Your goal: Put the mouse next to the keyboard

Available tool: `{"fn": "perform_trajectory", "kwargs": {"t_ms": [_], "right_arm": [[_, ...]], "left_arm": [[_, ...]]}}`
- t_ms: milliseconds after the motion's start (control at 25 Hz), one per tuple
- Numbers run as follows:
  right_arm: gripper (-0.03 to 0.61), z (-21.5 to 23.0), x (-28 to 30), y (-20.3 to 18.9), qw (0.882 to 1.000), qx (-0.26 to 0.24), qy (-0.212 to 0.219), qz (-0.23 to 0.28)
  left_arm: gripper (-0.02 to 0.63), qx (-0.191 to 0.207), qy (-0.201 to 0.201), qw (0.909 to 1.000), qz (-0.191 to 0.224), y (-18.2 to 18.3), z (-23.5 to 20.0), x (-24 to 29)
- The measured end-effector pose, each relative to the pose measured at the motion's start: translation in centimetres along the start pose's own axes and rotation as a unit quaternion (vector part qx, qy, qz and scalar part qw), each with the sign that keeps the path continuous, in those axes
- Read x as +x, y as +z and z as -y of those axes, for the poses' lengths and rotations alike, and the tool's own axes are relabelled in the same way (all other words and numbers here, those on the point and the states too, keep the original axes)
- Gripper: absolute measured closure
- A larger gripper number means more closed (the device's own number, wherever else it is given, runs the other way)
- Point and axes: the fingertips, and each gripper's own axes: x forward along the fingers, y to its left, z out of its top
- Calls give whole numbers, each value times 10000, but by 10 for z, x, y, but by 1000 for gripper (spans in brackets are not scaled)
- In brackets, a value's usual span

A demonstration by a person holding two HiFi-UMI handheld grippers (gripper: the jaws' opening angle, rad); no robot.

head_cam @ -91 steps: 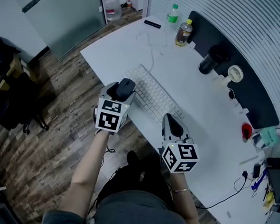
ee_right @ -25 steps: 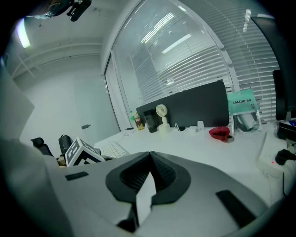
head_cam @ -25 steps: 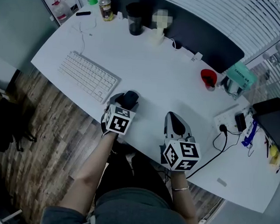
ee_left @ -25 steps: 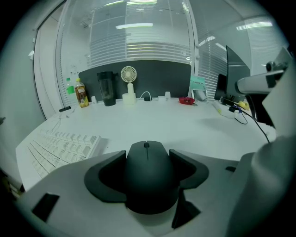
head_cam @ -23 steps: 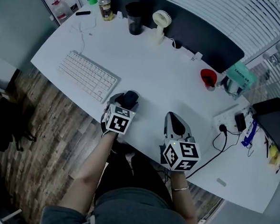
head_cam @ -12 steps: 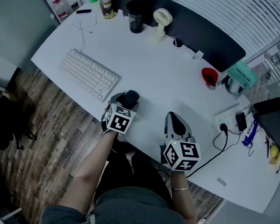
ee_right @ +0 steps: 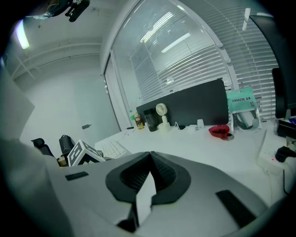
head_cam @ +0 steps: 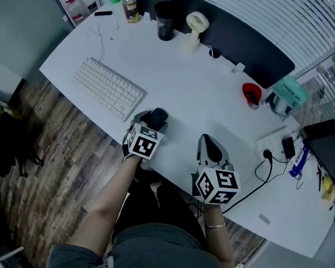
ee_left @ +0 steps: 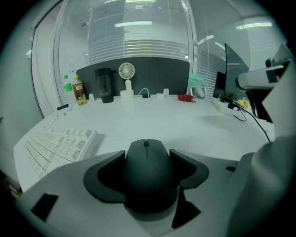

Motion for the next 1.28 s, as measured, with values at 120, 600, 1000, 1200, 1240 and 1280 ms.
{"fn": "perform_trajectory", "kwargs": {"t_ms": [120,600,1000,1200,1240,1280], "right_arm": [[574,-3,1,0,10000,-25,38,-2],[574,-12,4,3,9997,-130,209,28],[574,-31,8,11,9982,-395,448,108],[574,-39,8,17,9971,-501,550,152],[574,-41,8,18,9969,-520,574,163],[574,-43,8,19,9966,-541,601,175]], "left_arm": [[307,-77,-20,10000,58,0,-2,0],[307,-343,81,9970,687,31,-8,-35],[343,-611,209,9897,1274,50,-18,-77],[373,-829,294,9850,1487,54,-24,-97],[383,-883,322,9836,1541,54,-26,-101],[393,-942,353,9820,1599,54,-28,-106]]}}
